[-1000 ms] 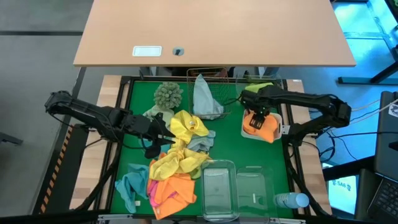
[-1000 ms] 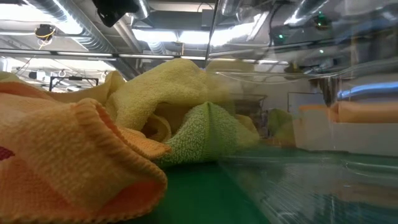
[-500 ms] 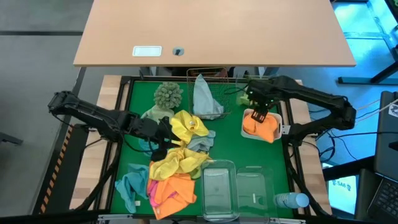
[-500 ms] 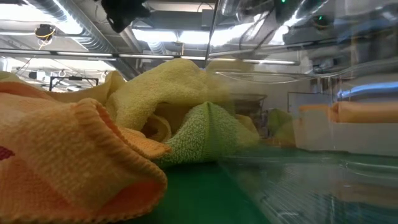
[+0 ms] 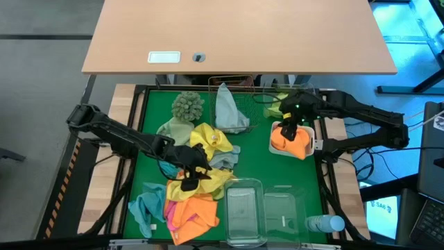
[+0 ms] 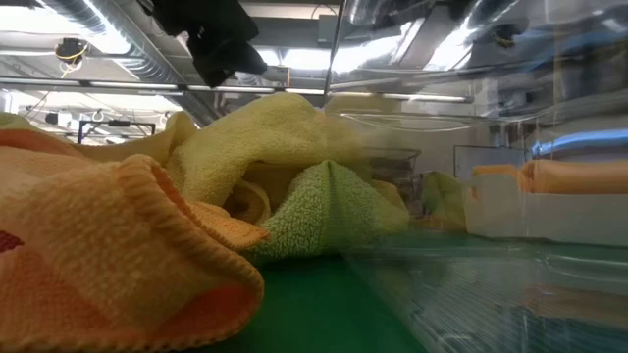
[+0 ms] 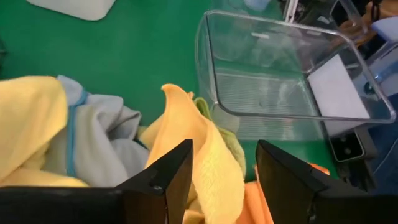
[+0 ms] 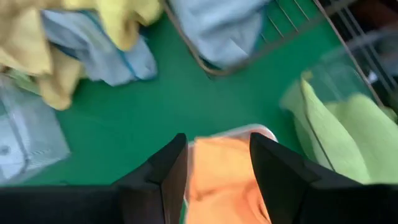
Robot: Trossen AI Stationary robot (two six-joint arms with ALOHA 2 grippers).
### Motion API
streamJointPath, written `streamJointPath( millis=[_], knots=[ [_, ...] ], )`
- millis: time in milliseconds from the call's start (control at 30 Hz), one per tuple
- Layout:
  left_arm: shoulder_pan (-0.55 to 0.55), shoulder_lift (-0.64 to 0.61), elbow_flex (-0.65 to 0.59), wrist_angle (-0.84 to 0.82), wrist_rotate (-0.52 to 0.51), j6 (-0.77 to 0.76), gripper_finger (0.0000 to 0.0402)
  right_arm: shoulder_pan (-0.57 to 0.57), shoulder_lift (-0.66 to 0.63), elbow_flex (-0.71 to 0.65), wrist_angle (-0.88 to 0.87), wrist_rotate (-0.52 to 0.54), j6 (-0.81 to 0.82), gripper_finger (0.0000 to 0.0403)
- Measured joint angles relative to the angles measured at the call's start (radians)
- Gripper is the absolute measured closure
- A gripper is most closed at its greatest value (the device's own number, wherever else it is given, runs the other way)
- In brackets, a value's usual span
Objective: Sort microfiber towel by color & place in baskets
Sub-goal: Put the yellow microfiber towel into the bottom left transparent bin
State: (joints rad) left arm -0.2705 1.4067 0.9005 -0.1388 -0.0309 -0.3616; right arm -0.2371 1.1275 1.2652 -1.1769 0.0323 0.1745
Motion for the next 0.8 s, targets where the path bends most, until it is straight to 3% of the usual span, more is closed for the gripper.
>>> streamJointPath(
  millis=[600,700,800],
  knots=[
    [0.0,0.187,0.0,0.088,-0.011,0.005,0.0223,0.29,0.043,0.0,0.27,0.001,0.004,0.023],
    [-0.001,0.188,0.0,0.092,-0.01,0.005,0.0241,0.319,0.056,0.0,0.274,0.001,0.004,0.023],
    [-0.001,0.182,0.0,0.096,-0.005,0.004,0.0286,0.344,0.076,0.0,0.278,0.001,0.001,0.023]
  ],
)
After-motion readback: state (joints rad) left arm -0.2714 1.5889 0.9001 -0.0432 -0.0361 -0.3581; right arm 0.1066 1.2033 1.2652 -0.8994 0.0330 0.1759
